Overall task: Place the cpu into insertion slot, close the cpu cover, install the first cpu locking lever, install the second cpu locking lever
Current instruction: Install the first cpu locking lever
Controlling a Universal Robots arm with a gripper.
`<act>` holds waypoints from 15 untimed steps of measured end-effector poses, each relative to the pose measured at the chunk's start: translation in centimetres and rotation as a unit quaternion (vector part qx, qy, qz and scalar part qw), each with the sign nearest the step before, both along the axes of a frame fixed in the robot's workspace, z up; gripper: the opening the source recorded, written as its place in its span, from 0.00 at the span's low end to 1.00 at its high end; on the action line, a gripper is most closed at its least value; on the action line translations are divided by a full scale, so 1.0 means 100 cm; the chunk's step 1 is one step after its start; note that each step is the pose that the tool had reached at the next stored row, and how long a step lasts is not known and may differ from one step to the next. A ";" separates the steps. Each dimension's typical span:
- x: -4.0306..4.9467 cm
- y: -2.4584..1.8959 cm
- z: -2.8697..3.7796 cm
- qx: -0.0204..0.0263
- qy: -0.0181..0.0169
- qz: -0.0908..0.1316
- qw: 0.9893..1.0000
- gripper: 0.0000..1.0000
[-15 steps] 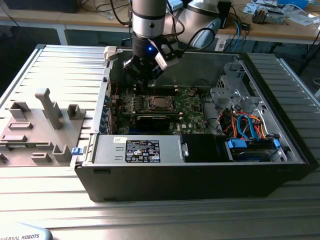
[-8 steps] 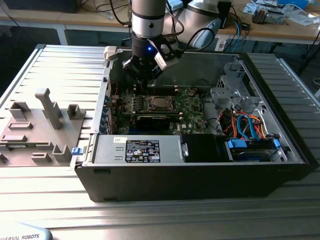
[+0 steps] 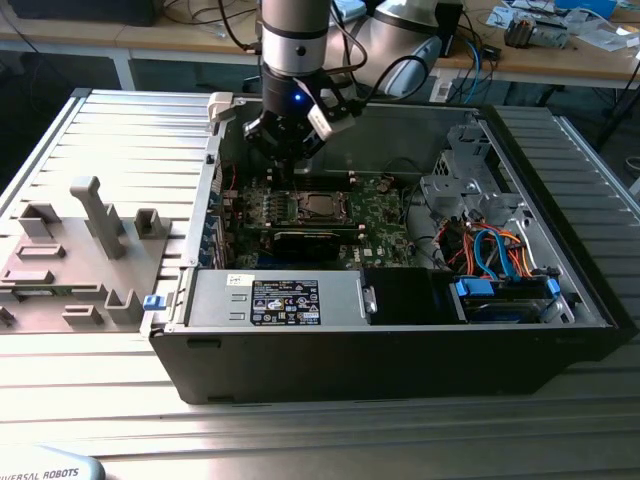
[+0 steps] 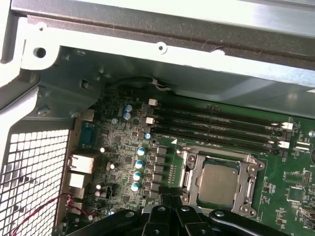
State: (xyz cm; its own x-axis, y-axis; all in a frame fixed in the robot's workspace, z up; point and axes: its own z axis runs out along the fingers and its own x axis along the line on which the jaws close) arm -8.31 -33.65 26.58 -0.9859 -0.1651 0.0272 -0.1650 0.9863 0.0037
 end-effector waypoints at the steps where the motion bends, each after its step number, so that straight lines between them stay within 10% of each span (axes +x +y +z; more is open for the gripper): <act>1: -0.0002 0.0000 0.0000 0.000 0.000 0.000 1.000 0.11; 15: -0.0035 0.0000 0.0000 0.000 0.000 0.000 1.000 0.11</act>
